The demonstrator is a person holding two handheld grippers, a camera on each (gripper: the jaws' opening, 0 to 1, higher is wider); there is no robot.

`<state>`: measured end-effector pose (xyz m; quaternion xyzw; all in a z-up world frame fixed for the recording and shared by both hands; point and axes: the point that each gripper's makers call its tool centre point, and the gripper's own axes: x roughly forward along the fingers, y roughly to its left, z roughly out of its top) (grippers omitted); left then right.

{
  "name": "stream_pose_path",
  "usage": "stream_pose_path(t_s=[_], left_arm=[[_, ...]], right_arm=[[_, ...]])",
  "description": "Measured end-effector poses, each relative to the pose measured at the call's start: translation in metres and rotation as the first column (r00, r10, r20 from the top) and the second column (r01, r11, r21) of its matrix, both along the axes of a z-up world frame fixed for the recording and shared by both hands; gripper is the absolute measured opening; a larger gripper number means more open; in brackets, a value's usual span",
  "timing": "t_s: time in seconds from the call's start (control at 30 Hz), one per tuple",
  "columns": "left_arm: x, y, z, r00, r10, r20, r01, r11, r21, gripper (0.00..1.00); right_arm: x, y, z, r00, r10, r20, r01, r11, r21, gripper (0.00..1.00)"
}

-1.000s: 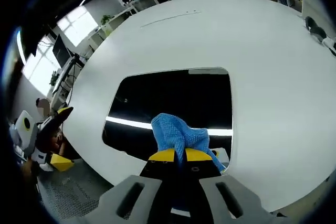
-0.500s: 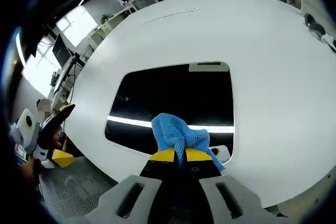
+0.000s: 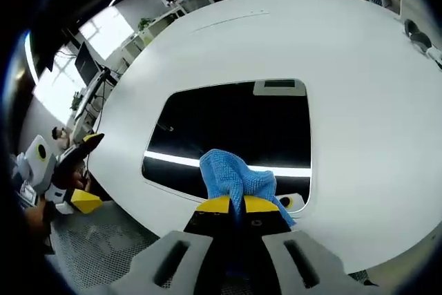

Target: Wipe the mirror surface with the cleaning cloth until all visible marks leave the cleaned area.

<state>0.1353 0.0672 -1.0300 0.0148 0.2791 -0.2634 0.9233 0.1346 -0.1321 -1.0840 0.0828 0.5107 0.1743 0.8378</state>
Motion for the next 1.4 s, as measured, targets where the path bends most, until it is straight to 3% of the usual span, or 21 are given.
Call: stream_pose_path(t_s=[0.17, 0.23, 0.43, 0.67, 0.9, 1.03, 1.1, 1.4], left_arm=[[0.002, -0.003, 0.007, 0.999, -0.024, 0.033, 0.023, 0.999, 0.030, 0.99], [0.001, -0.004, 0.007, 1.000, -0.008, -0.013, 0.007, 0.999, -0.038, 0.99], [0.010, 0.006, 0.018, 0.999, 0.041, 0.001, -0.040, 0.997, -0.070, 0.99], [0.004, -0.004, 0.001, 1.000, -0.017, -0.007, 0.017, 1.000, -0.011, 0.99], [0.005, 0.002, 0.003, 1.000, 0.020, -0.004, -0.020, 0.999, -0.035, 0.99], [0.009, 0.005, 0.007, 0.999, 0.034, 0.025, -0.033, 0.999, -0.032, 0.99], [0.008, 0.007, 0.001, 0.999, 0.046, -0.007, -0.047, 0.998, -0.052, 0.99], [0.009, 0.008, 0.003, 0.999, 0.044, 0.007, -0.043, 0.999, -0.033, 0.99]], right_arm=[[0.000, 0.001, 0.000, 1.000, 0.012, 0.000, -0.012, 1.000, -0.008, 0.00], [0.001, 0.001, 0.000, 1.000, 0.006, -0.003, -0.006, 1.000, -0.005, 0.00], [0.001, 0.001, 0.000, 1.000, -0.002, 0.018, 0.002, 1.000, -0.020, 0.00], [0.000, 0.001, 0.001, 1.000, 0.001, 0.004, -0.001, 1.000, -0.016, 0.00], [0.001, 0.000, 0.000, 1.000, 0.015, -0.002, -0.015, 1.000, -0.002, 0.00], [0.001, -0.001, 0.000, 1.000, 0.019, -0.010, -0.019, 1.000, 0.001, 0.00], [0.000, -0.004, 0.000, 1.000, 0.015, -0.009, -0.015, 1.000, 0.002, 0.00], [0.001, -0.018, 0.000, 1.000, -0.015, -0.014, 0.015, 1.000, 0.011, 0.00]])
